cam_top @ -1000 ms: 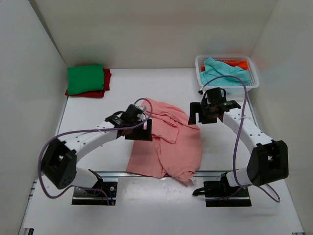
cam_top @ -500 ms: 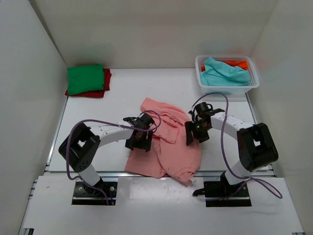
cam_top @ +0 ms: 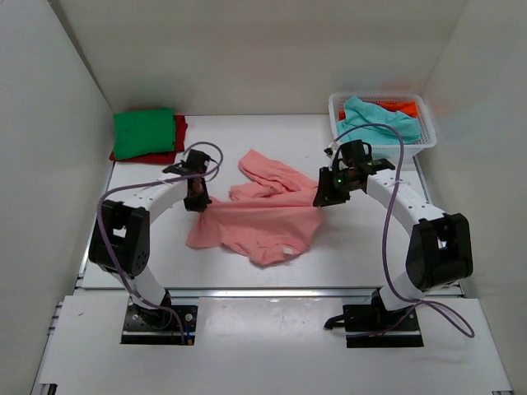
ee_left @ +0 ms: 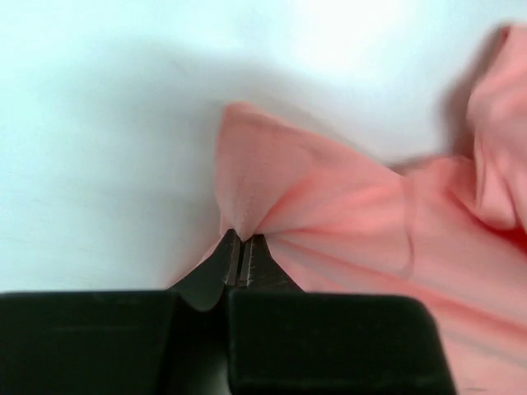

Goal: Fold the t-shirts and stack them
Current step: Flatten out the tshirt

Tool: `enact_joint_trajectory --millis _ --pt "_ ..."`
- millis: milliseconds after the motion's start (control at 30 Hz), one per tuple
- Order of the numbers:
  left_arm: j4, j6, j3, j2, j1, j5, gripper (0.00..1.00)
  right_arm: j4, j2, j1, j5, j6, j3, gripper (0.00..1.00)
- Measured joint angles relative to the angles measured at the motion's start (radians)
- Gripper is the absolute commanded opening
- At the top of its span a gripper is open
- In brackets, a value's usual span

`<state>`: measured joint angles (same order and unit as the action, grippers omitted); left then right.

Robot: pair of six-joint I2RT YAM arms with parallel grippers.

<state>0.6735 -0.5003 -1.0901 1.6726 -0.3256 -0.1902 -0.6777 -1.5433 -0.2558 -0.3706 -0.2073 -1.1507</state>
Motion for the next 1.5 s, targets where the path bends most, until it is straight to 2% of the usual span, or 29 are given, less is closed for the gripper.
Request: enact_joint_trajectory --millis 33,133,333,367,400,433,533,633,667,733,800,833,1000,1100,1233,1433,1500 --pt "0.004 0.009 -0.024 -0.007 0.035 -0.026 0.00 0.006 0.000 -0.010 0.002 -0.002 -0.006 0.49" --pt "0.019 0.033 -0.103 -0.005 0.092 -0.108 0.00 0.005 -0.002 -0.044 0.015 0.000 -0.001 0.56" --pt "0.060 0.071 -0.341 0.036 0.121 -0.148 0.00 0.006 -0.002 -0.097 0.029 -0.002 0.039 0.57" --pt "0.063 0.082 -0.396 0.054 0.121 -0.148 0.15 0.013 -0.002 -0.097 0.037 0.002 0.043 0.57" --pt "0.063 0.094 -0.446 0.071 0.122 -0.150 0.46 0.021 -0.002 -0.097 0.048 0.004 0.046 0.58" --pt "0.066 0.109 -0.485 0.087 0.127 -0.151 0.68 0.026 -0.004 -0.097 0.054 0.008 0.046 0.57" --pt "0.087 0.117 -0.563 0.122 0.133 -0.146 0.89 0.043 -0.040 -0.099 0.071 0.033 0.029 0.56" --pt "0.109 0.117 -0.555 0.114 0.127 -0.148 0.87 0.048 -0.122 -0.111 0.082 0.055 -0.028 0.56" --pt "0.111 0.115 -0.525 0.093 0.118 -0.151 0.76 0.050 -0.159 -0.111 0.084 0.063 -0.060 0.56" --pt "0.117 0.100 -0.436 0.032 0.088 -0.150 0.62 0.047 -0.226 -0.114 0.085 0.074 -0.124 0.56" --pt "0.120 0.072 -0.304 -0.067 0.039 -0.124 0.58 0.037 -0.305 -0.113 0.086 0.079 -0.218 0.57" --pt "0.122 0.041 -0.216 -0.139 0.001 -0.105 0.58 0.037 -0.343 -0.110 0.084 0.079 -0.267 0.57" --pt "0.104 -0.099 0.130 -0.419 -0.157 -0.023 0.75 0.034 -0.523 -0.097 0.082 0.072 -0.509 0.61" --pt "0.076 -0.188 0.294 -0.496 -0.170 0.009 0.83 0.033 -0.599 -0.092 0.082 0.061 -0.599 0.67" --pt "0.026 -0.266 0.379 -0.459 -0.169 0.020 0.87 0.034 -0.685 -0.090 0.072 0.045 -0.688 0.72" --pt "-0.137 -0.353 0.381 -0.266 -0.221 0.034 0.88 0.034 -0.831 -0.094 0.035 0.022 -0.856 0.73" --pt "-0.173 -0.363 0.352 -0.224 -0.229 0.029 0.84 0.038 -0.867 -0.097 0.023 0.020 -0.914 0.71"
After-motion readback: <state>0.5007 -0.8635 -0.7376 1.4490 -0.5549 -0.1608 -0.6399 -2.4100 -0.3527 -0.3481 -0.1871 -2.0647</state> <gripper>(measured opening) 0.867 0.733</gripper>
